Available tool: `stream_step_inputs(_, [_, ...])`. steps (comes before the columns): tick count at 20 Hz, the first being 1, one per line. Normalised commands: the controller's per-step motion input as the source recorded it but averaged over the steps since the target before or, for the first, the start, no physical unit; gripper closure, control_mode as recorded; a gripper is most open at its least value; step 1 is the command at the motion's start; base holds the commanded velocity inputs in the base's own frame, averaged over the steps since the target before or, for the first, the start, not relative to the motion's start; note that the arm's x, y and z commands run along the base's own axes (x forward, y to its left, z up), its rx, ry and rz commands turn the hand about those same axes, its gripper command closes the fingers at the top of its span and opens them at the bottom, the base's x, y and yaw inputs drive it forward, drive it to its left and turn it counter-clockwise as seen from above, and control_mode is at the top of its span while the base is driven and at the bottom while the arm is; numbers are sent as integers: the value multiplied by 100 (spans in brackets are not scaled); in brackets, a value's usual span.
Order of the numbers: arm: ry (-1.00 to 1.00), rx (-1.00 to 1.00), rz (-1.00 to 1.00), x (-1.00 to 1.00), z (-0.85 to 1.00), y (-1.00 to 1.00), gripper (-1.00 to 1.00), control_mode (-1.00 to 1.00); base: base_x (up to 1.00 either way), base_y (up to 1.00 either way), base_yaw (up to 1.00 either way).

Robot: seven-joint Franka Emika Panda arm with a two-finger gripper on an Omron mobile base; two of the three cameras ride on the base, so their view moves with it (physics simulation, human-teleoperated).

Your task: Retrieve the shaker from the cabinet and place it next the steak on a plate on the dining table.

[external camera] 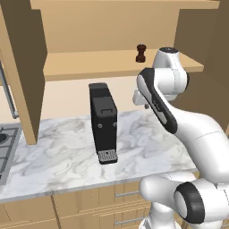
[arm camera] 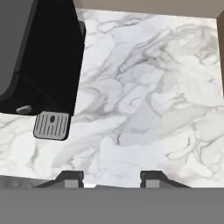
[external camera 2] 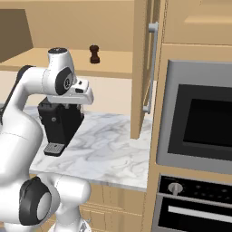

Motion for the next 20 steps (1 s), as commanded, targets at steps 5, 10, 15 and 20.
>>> stream_step_inputs(5, [-14, 0, 0, -4, 0, -3, -100, -100, 0, 0, 0])
stream_step_inputs(10, [-32, 0, 0, -16, 9, -17, -100, -100, 0, 0, 0])
stream_step_inputs(15, [-37, 0, 0, -13, 27, -11, -100, -100, 0, 0, 0])
stream_step_inputs(20, [-28, -1, 0, -1, 37, -3, -100, -100, 0, 0, 0])
